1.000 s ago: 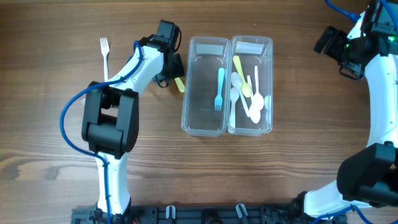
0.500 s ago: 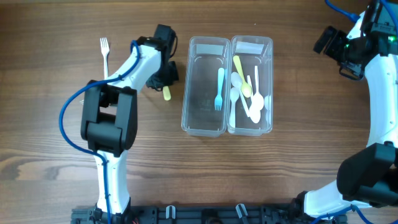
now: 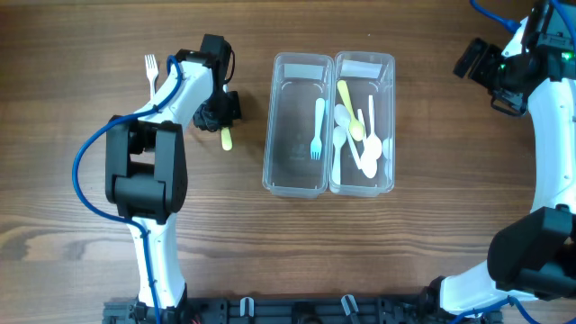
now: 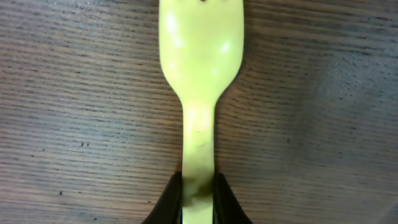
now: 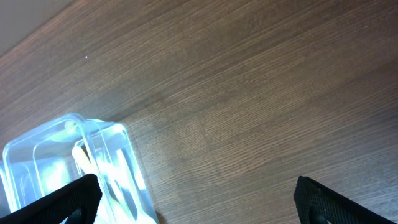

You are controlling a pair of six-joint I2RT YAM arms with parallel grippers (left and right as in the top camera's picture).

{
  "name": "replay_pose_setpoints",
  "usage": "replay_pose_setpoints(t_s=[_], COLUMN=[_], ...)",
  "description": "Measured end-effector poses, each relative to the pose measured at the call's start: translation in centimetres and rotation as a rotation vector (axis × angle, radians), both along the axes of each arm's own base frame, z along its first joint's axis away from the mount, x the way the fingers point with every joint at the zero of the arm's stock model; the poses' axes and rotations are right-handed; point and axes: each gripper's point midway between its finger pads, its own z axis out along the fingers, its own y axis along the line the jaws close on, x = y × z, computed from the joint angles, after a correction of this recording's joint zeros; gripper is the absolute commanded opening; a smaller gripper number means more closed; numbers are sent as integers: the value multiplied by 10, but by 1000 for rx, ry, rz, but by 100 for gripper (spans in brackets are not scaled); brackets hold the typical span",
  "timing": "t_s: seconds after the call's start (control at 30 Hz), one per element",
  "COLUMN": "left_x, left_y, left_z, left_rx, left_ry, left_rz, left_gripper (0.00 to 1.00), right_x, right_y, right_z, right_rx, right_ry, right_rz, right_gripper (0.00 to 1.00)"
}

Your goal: Pack container

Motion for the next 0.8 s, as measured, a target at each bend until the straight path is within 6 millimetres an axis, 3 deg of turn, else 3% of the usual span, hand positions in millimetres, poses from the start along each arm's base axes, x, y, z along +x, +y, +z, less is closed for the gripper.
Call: replay_pose_setpoints(t_s=[0.2, 0.37, 0.4, 0.43, 0.53, 0.63, 0.8], left_x=[6, 8, 11, 13, 13, 14, 19], left_y=[0, -16, -23, -29, -41, -36, -12], left_z=[32, 68, 81, 92, 113, 112, 83], left_rx=[-5, -18, -26, -30, -31, 4, 76], left_ry=[-73, -170, -211, -247, -308, -311, -253], left_rz=[-18, -58, -74, -87, -120, -121, -89], left_gripper=[4, 5, 12, 26, 38, 40, 39], right_x=[0, 0, 0, 0, 0, 0, 1], right_y=[0, 0, 0, 0, 0, 0, 4], right_z=[0, 0, 0, 0, 0, 0, 0], right_rx=[0, 0, 0, 0, 0, 0, 18], right_ry=[0, 0, 0, 0, 0, 0, -4], right_rz=[0, 0, 0, 0, 0, 0, 11], right_gripper=[100, 100, 100, 100, 100, 100, 100])
